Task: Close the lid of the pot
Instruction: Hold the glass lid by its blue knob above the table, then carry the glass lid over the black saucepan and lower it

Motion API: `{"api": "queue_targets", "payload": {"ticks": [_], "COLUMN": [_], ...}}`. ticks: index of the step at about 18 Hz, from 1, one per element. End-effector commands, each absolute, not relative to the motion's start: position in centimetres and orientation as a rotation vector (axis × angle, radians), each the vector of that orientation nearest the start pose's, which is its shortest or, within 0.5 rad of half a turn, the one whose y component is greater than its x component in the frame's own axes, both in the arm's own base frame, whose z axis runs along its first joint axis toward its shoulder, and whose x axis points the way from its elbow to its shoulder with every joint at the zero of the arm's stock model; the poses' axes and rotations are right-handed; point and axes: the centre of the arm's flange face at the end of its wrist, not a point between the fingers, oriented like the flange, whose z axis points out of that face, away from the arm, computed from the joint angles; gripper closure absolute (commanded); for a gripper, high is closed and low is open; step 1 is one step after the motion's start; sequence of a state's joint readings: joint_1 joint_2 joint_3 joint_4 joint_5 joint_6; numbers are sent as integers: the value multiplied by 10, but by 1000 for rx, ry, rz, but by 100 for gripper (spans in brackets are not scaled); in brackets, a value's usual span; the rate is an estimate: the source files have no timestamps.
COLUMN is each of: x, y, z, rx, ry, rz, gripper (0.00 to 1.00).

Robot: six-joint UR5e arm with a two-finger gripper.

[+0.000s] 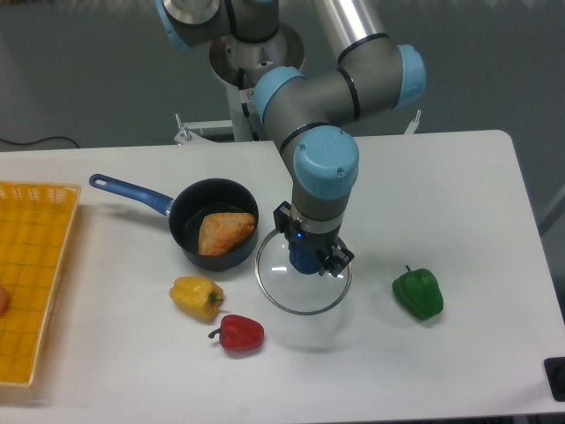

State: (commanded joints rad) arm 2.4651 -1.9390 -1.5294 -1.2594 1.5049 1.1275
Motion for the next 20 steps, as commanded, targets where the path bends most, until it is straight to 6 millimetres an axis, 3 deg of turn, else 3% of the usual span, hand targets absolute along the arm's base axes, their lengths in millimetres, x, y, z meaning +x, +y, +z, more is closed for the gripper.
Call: {"api": "queue_targets", "payload": {"ticks": [11,20], "x": [-389,-334], "y": [498,500], "z": [341,334], "rx": [-3069,-3075], "ry": [364,430], "rz": [-69,-105], "gripper": [59,59]}}
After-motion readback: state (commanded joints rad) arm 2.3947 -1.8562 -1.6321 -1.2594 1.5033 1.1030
